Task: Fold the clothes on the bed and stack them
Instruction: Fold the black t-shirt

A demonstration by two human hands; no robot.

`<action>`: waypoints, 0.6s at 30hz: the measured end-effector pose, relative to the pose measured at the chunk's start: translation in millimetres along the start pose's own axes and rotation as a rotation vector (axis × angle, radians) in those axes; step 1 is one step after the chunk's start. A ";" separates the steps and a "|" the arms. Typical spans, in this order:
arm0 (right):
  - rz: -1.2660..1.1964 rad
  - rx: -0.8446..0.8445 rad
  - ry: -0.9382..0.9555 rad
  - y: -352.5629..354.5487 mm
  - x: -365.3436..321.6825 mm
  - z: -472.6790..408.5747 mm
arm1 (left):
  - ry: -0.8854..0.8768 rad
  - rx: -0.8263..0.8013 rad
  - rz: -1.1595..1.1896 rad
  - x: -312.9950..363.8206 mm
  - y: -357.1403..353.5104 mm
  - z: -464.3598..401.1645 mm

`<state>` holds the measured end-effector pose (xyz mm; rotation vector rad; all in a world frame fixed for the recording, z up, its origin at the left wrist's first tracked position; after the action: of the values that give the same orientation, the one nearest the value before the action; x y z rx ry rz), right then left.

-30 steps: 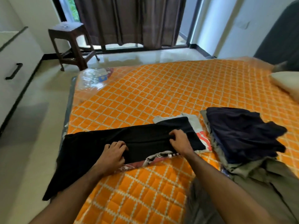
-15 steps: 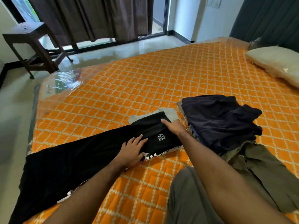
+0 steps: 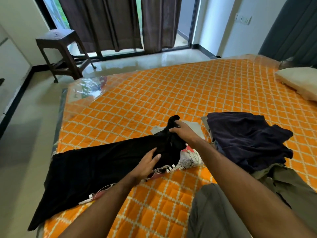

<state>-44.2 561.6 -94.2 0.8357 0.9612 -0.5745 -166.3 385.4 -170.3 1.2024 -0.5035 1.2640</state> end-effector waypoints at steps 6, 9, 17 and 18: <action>0.143 -0.209 0.168 -94.5 -54.4 33.1 | 0.179 0.217 0.851 -8.4 59.8 33.4; 0.256 -0.260 0.224 -153.7 -61.7 47.4 | 0.183 0.235 1.088 -29.0 95.8 48.6; 0.192 -0.516 0.076 -272.1 -32.0 86.8 | 0.413 0.531 0.668 -104.9 158.7 67.6; 0.174 -0.525 0.039 -273.6 -27.9 87.1 | 0.385 0.587 0.545 -112.6 165.2 73.1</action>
<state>-220.0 337.3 -139.6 0.4517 1.0022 -0.1400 -327.4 246.3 -172.2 1.2875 -0.1711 2.1649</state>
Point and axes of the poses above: each hand's wrist, its own z-axis away from the middle knuckle, its own y-axis out of the back of the hand, x = y × z, the point moved 2 cm from there along -z, towards the middle knuckle, and after that the axes turned 7 degrees about x, right-handed, at the moved point
